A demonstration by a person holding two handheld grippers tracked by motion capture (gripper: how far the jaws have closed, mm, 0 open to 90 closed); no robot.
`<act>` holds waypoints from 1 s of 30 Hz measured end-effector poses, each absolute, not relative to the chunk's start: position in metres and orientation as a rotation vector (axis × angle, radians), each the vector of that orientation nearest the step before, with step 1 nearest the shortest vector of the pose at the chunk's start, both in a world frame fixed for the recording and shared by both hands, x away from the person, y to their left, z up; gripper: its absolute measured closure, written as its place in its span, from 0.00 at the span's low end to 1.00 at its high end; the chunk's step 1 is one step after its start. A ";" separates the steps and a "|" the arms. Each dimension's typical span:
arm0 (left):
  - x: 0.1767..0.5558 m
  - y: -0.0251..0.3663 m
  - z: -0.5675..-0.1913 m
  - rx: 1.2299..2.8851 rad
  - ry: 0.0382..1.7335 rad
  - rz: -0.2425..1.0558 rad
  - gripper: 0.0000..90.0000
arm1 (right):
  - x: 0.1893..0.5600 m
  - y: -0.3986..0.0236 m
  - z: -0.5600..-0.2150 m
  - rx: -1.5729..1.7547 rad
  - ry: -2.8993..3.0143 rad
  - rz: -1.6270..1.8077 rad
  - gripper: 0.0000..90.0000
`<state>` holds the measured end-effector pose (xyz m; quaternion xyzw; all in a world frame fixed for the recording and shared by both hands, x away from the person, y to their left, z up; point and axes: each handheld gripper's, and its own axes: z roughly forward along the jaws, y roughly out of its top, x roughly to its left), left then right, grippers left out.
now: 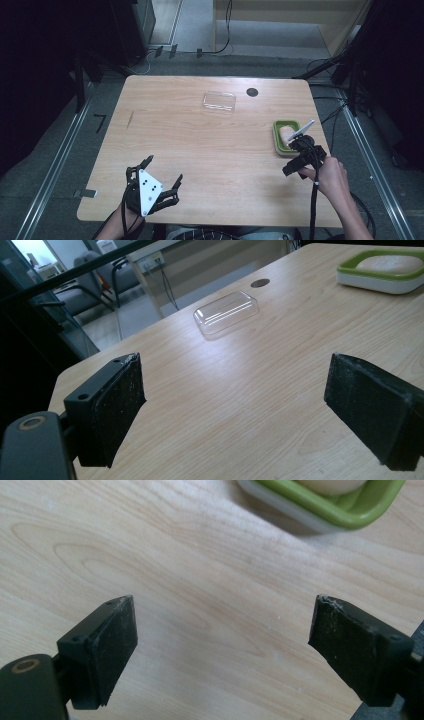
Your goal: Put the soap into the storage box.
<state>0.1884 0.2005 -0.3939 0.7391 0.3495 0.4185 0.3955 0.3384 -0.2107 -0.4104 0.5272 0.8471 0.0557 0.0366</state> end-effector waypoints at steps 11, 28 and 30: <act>0.188 0.200 -0.394 1.874 0.885 1.063 0.11 | 0.316 -0.217 -0.422 1.608 2.615 0.134 0.14; 0.188 0.200 -0.394 1.869 0.884 1.062 0.11 | 0.282 -0.218 -0.448 1.597 2.652 0.082 0.15; 0.188 0.200 -0.394 1.866 0.881 1.063 0.11 | 0.278 -0.219 -0.451 1.593 2.657 0.080 0.15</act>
